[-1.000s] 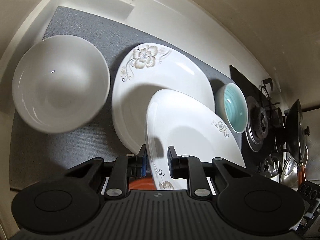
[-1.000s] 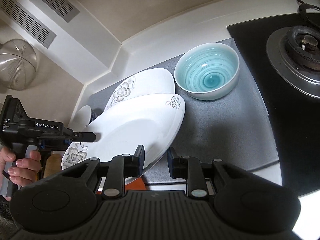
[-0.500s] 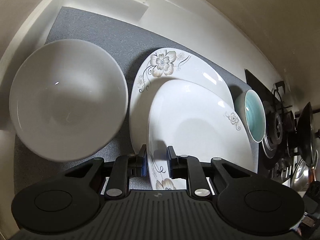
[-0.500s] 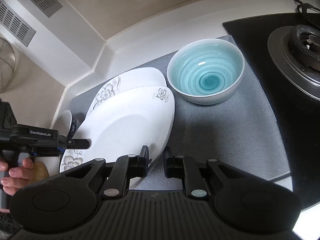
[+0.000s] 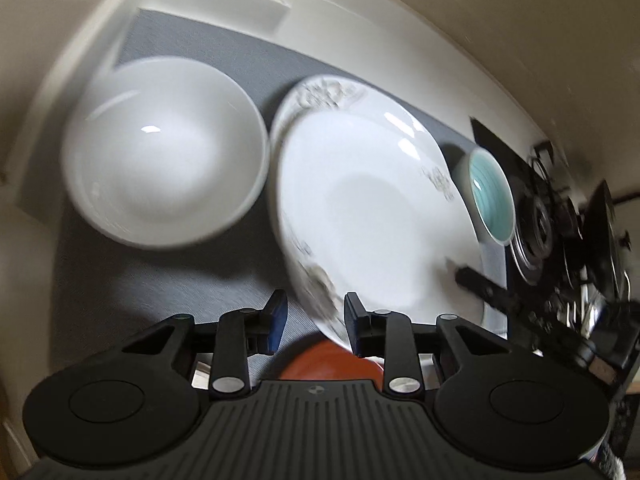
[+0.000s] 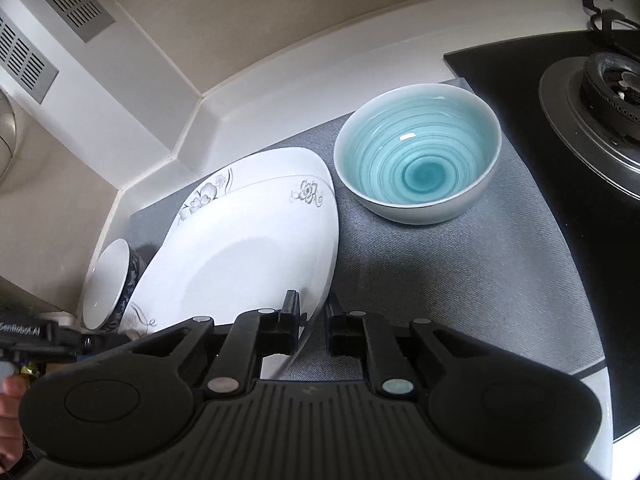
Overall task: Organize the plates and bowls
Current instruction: 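Lift the plate with the left tool onto the other white square plate and release, then move the left tool to the terracotta plate and grasp its rim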
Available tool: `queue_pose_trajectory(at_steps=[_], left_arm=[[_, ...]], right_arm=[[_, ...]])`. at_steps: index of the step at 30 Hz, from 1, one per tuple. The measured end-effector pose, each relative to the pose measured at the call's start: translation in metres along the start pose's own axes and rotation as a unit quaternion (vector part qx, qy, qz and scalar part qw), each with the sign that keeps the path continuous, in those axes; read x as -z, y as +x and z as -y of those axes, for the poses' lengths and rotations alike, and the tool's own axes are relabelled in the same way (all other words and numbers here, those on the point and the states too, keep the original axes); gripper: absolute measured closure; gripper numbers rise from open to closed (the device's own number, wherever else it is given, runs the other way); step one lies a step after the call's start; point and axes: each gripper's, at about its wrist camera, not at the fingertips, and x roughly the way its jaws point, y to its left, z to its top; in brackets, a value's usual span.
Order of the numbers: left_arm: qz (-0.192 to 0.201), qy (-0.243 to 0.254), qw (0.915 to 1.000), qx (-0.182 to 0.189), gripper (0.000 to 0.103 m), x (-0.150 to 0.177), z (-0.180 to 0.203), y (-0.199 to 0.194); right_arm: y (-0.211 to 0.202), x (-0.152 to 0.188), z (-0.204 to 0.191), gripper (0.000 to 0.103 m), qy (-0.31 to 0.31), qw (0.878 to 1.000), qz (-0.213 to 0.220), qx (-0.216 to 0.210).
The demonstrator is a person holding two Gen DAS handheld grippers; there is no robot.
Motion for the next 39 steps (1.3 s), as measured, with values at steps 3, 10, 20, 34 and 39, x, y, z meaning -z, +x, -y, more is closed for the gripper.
queue_pose_trajectory(at_steps=[3,10,20,34,39], left_arm=[[0.004,-0.002,1.0000,-0.006,0.078,0.000,0.003,0.008],[0.010,-0.020,0.9997,-0.007,0.082,-0.003,-0.004,0.016],[0.010,-0.023,0.9996,-0.013,0.081,-0.013,-0.003,0.026],[0.081,0.117,0.9851,-0.096,0.026,0.056,0.050,-0.026],[0.067,0.141,0.9819,-0.107,0.026,0.066,0.070,-0.023]], right_arm=[[0.004,-0.001,-0.003,0.088,-0.008,1.000,0.001,0.007],[-0.010,0.001,-0.001,0.075,-0.020,0.999,-0.008,0.030],[0.000,0.003,-0.013,0.091,-0.030,0.999,-0.008,0.027],[-0.029,0.081,-0.037,0.039,-0.134,0.987,-0.086,0.013],[-0.019,0.100,-0.038,0.093,-0.184,0.975,-0.121,0.031]])
